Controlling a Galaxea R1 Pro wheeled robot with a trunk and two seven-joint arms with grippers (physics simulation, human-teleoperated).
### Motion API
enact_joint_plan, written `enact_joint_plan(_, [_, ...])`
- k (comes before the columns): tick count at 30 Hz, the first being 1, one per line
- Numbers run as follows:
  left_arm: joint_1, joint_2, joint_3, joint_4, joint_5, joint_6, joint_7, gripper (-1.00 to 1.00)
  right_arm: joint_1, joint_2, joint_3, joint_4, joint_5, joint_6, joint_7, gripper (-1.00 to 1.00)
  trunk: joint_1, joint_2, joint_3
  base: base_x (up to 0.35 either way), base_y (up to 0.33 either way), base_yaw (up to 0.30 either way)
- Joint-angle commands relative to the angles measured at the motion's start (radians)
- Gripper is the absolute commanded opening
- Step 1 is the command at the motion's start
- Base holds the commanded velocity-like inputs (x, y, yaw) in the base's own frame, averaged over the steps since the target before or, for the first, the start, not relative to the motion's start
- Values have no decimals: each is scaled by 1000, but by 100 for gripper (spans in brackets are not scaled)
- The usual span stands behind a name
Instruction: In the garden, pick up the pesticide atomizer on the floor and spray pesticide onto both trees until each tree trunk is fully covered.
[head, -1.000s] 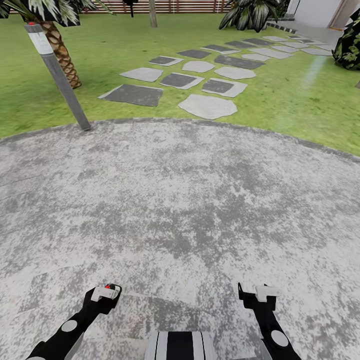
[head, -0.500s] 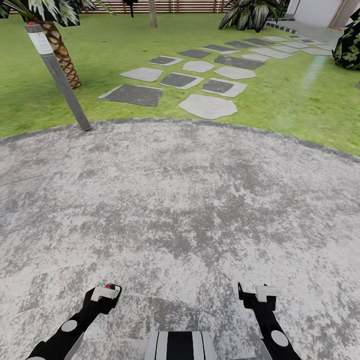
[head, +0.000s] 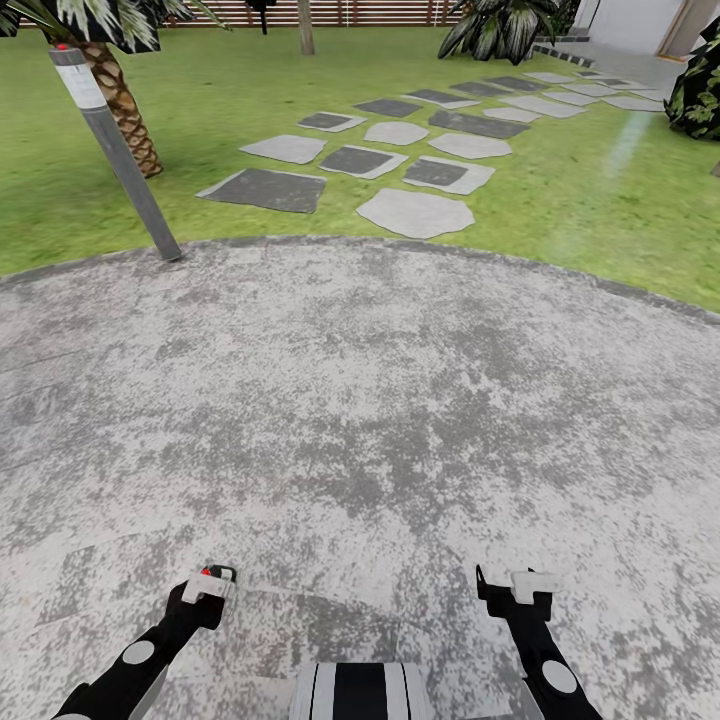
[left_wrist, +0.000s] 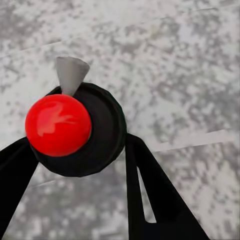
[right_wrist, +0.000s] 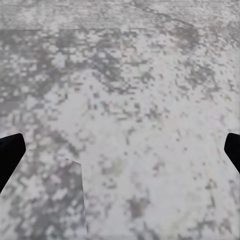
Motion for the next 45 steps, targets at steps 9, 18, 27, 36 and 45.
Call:
enact_joint_plan(9, [0, 0, -1, 1, -11, -5, 1, -100, 0, 0, 1, 0, 1, -2, -3, 100, 0, 0, -1, 0, 0, 0])
enact_joint_plan(18, [-1, 0, -1, -3, -11, -5, 1, -100, 0, 0, 1, 2, 1, -2, -3, 100, 0, 0, -1, 0, 0, 0])
enact_joint_plan(27, [-1, 0, -1, -3, -11, -5, 1, -100, 0, 0, 0, 31, 1, -2, -3, 100, 0, 0, -1, 0, 0, 0])
enact_joint_plan(36, [-1, 0, -1, -3, -11, -3, 1, -100, 0, 0, 0, 33, 1, -3, -3, 100, -2, 1, 11, 0, 0, 0])
enact_joint_plan(45, [-1, 0, -1, -3, -11, -3, 1, -100, 0, 0, 1, 33, 1, -3, -3, 100, -6, 3, 46, 0, 0, 0])
